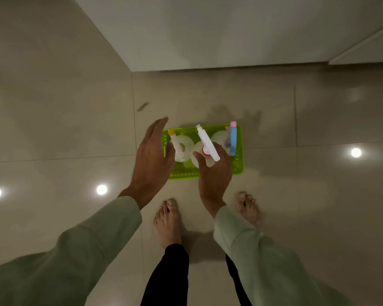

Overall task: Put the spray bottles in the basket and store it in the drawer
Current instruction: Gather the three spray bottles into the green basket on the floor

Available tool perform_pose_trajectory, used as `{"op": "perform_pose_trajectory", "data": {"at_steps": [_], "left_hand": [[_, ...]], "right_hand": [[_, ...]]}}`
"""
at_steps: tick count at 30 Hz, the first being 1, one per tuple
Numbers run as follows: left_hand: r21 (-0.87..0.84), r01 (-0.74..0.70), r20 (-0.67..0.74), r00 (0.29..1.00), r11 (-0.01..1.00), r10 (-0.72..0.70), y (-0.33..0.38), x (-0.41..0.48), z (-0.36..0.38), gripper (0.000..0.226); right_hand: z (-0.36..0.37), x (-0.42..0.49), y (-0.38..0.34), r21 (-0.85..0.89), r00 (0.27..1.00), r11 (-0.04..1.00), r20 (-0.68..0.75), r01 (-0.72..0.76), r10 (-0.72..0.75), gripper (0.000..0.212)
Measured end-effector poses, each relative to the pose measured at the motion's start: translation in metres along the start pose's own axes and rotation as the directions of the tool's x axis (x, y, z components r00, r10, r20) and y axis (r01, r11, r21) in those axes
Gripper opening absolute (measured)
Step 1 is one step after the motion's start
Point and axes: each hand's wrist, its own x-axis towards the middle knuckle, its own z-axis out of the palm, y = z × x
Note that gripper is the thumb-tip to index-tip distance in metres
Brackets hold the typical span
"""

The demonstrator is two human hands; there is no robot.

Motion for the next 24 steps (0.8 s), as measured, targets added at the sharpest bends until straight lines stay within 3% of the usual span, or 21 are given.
{"op": "perform_pose_trajectory", "data": {"at_steps": [4,9,14,17,21,24], "left_hand": [[0.012,0.019,0.002,1.0,1.0,-0.019,-0.021,-0.006,0.016,0.058],[0.001,0.024,-0.013,1.0,1.0,-0.024,-0.038,-0.013,0.029,0.062],[-0.032,0.058,-0.008,0.998,0.998,-0.058,-0.041,-0.02,0.037,0.065],[-0.077,0.137,-0.013,0.99,0.987,-0.139,-0.033,-0.02,0.035,0.066],[-0.125,0.263,-0.022,0.963,0.957,-0.267,-0.019,-0.013,0.035,0.067],[-0.132,0.347,-0.044,0.934,0.929,-0.355,-0.009,-0.001,0.038,0.067]], "right_hand": [[0.014,-0.01,0.029,-0.094,0.999,0.995,0.036,0.028,-0.025,0.029],[0.018,-0.016,0.053,-0.165,0.996,0.986,0.084,-0.011,0.025,0.039],[-0.001,-0.019,0.056,-0.109,0.98,0.992,0.181,-0.06,0.079,0.069],[-0.027,-0.022,0.041,-0.08,0.98,0.997,0.198,0.018,-0.002,0.076],[-0.062,-0.011,0.017,-0.103,0.981,0.98,0.108,0.17,-0.159,0.061],[-0.074,0.012,0.004,-0.16,0.984,0.97,0.033,0.18,-0.177,0.048]]}}
